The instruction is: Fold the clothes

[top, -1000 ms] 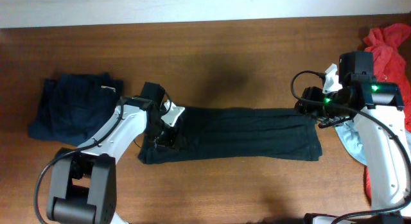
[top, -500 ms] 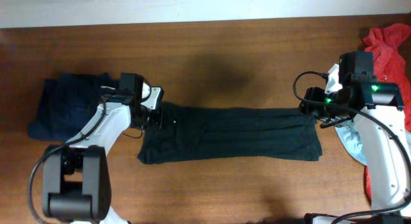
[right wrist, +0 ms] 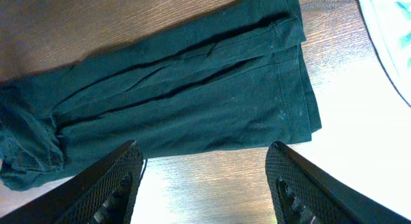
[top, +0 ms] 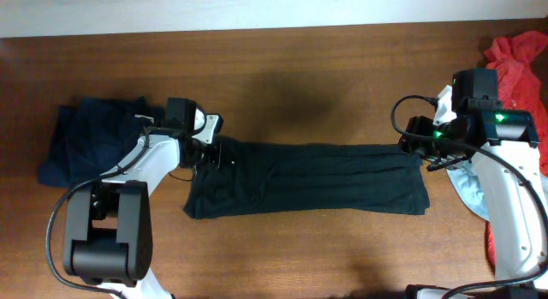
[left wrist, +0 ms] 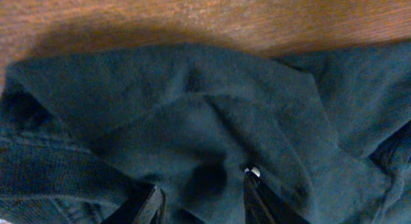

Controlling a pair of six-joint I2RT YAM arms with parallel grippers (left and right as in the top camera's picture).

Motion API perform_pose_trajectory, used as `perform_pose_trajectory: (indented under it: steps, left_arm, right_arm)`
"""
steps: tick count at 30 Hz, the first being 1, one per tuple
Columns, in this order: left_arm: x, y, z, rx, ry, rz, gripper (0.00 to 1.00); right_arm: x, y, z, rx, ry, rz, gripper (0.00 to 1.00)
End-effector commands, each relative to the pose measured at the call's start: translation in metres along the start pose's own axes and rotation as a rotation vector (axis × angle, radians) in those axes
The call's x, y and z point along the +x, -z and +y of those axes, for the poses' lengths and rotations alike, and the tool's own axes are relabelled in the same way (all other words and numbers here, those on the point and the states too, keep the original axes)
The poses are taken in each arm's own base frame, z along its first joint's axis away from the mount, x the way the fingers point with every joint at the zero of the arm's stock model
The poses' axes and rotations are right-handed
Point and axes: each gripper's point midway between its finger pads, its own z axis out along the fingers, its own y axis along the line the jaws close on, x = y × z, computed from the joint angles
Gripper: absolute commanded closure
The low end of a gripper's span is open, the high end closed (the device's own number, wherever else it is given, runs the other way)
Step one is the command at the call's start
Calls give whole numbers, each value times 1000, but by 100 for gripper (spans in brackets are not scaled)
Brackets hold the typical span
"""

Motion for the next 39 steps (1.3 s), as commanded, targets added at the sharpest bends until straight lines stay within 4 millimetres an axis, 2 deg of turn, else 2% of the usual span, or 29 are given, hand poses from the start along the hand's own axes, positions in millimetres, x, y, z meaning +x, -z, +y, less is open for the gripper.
perform_pose_trajectory:
  steps: [1, 5, 11, 17, 25, 30, 34, 39]
  left_arm:
    - [-4, -3, 0, 8, -2, -12, 71]
    - [-5, -3, -1, 9, -4, -16, 99]
    - [-3, -2, 3, 6, 18, -6, 99]
    - [0, 4, 17, -4, 60, -1, 99]
    - [-10, 27, 30, 17, 116, -59, 100]
    - [-10, 29, 31, 18, 121, -60, 99]
    - [-10, 29, 34, 3, 122, -60, 99]
    - [-9, 29, 34, -1, 122, -60, 100]
  right_arm:
    - [-2, 0, 0, 10, 3, -6, 36]
    - [-2, 0, 0, 10, 3, -6, 36]
    - [-2, 0, 0, 10, 3, -6, 35]
    - [-2, 0, 0, 10, 3, -6, 36]
    - [-5, 0, -5, 37, 4, -21, 35]
    - [-8, -2, -4, 36, 4, -27, 30]
    - [-7, -17, -7, 50, -2, 19, 30]
    - [-3, -48, -15, 87, -34, 113, 31]
